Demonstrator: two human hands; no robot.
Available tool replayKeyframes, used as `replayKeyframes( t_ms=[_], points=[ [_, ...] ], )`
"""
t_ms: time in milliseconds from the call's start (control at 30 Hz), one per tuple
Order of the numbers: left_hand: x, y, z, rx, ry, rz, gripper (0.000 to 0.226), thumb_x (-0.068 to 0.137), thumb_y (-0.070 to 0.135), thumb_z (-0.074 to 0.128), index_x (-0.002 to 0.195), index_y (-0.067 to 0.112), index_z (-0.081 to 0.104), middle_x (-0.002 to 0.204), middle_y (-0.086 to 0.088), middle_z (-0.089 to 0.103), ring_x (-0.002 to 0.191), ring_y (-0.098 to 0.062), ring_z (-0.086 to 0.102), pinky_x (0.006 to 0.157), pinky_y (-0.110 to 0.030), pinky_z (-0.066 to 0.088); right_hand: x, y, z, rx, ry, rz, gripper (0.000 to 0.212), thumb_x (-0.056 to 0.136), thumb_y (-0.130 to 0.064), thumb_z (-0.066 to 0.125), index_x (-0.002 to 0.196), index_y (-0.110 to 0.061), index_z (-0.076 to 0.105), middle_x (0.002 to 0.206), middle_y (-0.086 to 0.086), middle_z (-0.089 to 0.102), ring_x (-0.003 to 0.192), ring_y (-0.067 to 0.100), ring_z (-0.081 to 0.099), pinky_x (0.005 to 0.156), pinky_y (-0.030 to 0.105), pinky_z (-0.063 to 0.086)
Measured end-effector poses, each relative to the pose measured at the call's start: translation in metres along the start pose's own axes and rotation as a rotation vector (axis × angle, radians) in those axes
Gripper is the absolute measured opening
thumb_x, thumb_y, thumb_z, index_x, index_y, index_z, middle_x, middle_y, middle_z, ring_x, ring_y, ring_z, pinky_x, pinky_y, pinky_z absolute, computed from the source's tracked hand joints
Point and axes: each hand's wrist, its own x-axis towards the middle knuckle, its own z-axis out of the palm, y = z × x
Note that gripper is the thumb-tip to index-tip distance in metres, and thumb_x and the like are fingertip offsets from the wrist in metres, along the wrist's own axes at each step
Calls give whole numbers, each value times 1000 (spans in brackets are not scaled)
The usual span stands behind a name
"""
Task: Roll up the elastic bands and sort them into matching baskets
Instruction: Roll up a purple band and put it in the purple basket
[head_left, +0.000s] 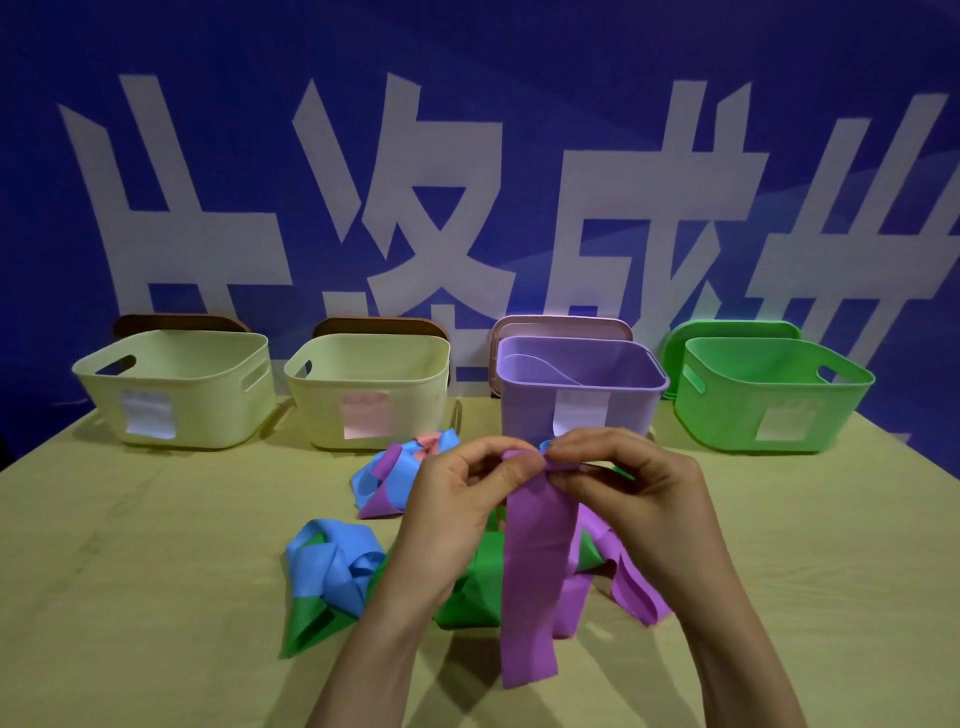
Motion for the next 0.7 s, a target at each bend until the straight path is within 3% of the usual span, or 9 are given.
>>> replayKeyframes(
  t_ms=[133,233,333,500,700],
  points=[
    [-1,3,-1,7,15,27,11,75,7,70,80,17,71,77,4,72,76,-4,64,72,-15,51,-2,-2,-2,135,-22,156,30,73,-14,69,103,-14,71,97,1,73,92,10,68,79,17,51],
    [-3,5,-1,66,17,72,19,73,3,73,80,20,72,77,5,72,73,-3,63,70,-14,50,-2,0,-2,66,-20,222,25,76,-27,65,98,-18,72,89,3,74,86,13,67,79,24,54],
    [-3,5,-2,87,16,93,23,71,-1,75,80,21,73,78,5,73,74,-4,64,70,-15,50,-2,-1,-3,6,-61,213,16,76,-28,65,88,-21,74,86,-1,75,83,10,68,79,26,55],
    [-4,2,-3,102,16,146,34,64,-10,76,71,23,76,86,-3,73,86,-13,70,74,-18,53,-2,-4,-2,13,-42,171,14,69,-22,69,82,-22,74,82,-8,75,78,1,68,71,11,49],
    [-5,5,-2,60,31,109,32,64,-11,76,76,19,75,81,1,74,78,-7,68,70,-16,52,-1,-4,-6,-28,-80,166,19,67,-23,71,86,-26,73,82,-8,75,75,0,67,69,11,49]
  ],
)
